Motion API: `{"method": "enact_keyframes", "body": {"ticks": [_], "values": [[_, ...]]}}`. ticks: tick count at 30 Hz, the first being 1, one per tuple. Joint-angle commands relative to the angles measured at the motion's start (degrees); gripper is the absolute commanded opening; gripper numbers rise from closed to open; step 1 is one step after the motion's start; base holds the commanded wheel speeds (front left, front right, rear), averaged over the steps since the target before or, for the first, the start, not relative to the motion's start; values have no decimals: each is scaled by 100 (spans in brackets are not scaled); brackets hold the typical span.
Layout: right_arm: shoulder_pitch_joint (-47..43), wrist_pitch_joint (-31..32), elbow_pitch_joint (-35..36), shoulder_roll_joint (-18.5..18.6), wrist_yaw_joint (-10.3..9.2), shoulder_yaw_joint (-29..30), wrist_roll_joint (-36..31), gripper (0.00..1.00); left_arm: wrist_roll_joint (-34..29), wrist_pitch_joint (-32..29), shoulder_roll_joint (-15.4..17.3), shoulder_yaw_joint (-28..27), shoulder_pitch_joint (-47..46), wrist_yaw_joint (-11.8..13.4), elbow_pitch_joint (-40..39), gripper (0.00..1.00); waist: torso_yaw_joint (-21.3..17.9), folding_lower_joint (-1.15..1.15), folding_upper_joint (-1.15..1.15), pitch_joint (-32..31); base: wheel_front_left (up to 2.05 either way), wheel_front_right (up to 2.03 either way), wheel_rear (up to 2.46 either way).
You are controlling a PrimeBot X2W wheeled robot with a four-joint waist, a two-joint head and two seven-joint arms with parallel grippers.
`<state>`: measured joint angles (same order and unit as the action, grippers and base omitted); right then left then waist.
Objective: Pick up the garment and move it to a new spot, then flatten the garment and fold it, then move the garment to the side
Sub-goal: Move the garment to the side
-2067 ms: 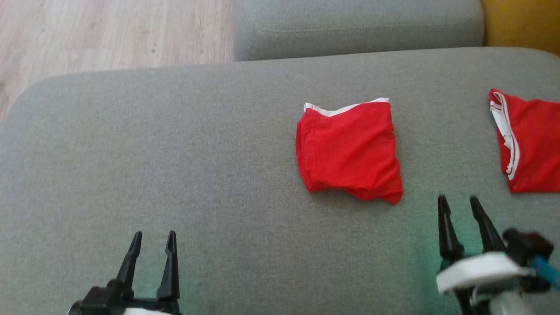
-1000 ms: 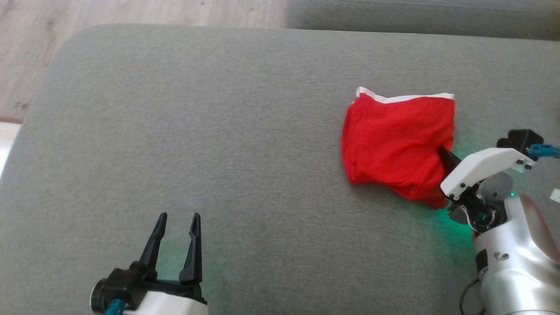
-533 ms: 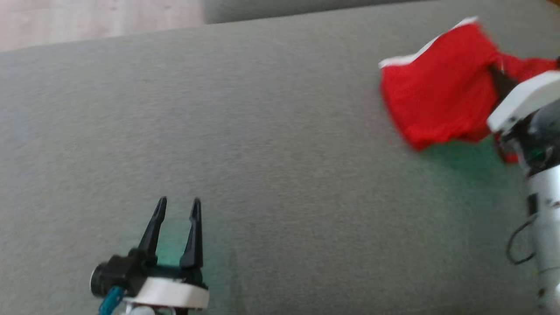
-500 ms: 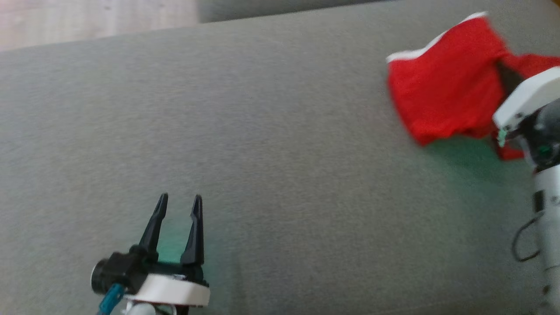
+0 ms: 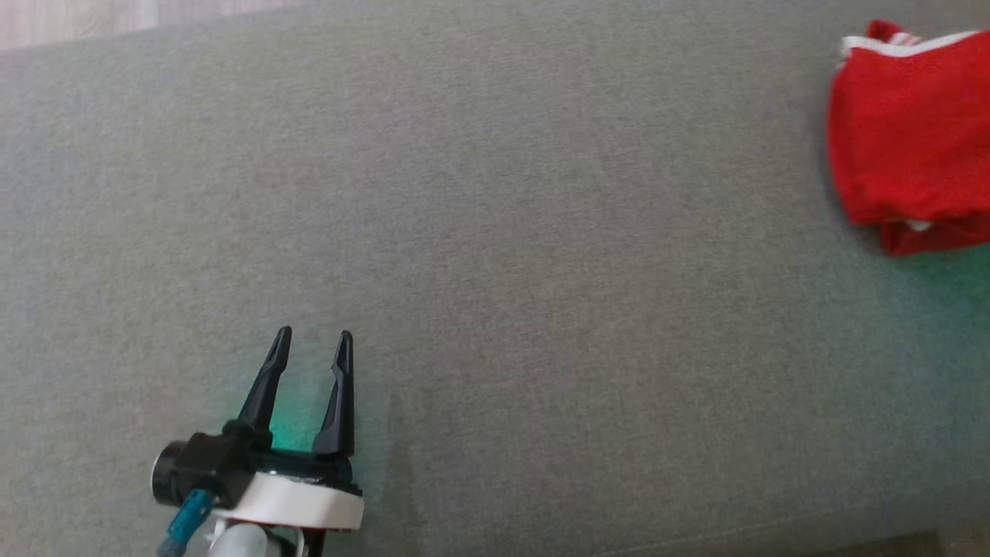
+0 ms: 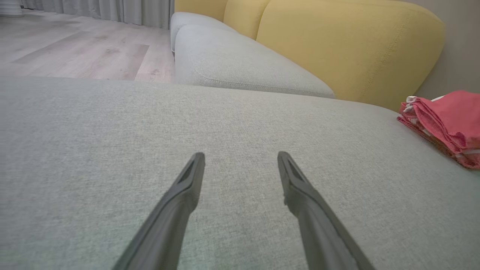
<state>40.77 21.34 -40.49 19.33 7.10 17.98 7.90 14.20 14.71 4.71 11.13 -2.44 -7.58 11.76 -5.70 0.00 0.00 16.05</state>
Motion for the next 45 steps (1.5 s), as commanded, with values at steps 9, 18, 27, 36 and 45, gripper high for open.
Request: {"method": "enact_keyframes", "body": {"ticks": [9,18,27,36,45], "values": [[-184,-1638,562,-273,39,74,-1425,100,-4,29,-35,-385,0,9,-214,100,285,0,0,-347,0,0,0],[-1531,-2469,1919,-809,39,-670,-1030,100,-73,29,-140,-768,402,70,-152,100,475,0,0,-957,0,0,0],[-3160,-3136,2785,-1445,39,-1161,-1024,100,-305,29,-155,-981,659,134,0,100,601,0,0,-1386,0,0,0],[-4127,-3597,2484,-1641,39,-1657,-1053,100,-389,29,-166,-1003,781,97,30,100,580,0,0,-1536,0,0,0],[-4064,-3632,2653,-1644,39,-1879,-852,100,-398,29,-173,-993,745,67,127,100,553,0,0,-1512,0,0,0]]}}
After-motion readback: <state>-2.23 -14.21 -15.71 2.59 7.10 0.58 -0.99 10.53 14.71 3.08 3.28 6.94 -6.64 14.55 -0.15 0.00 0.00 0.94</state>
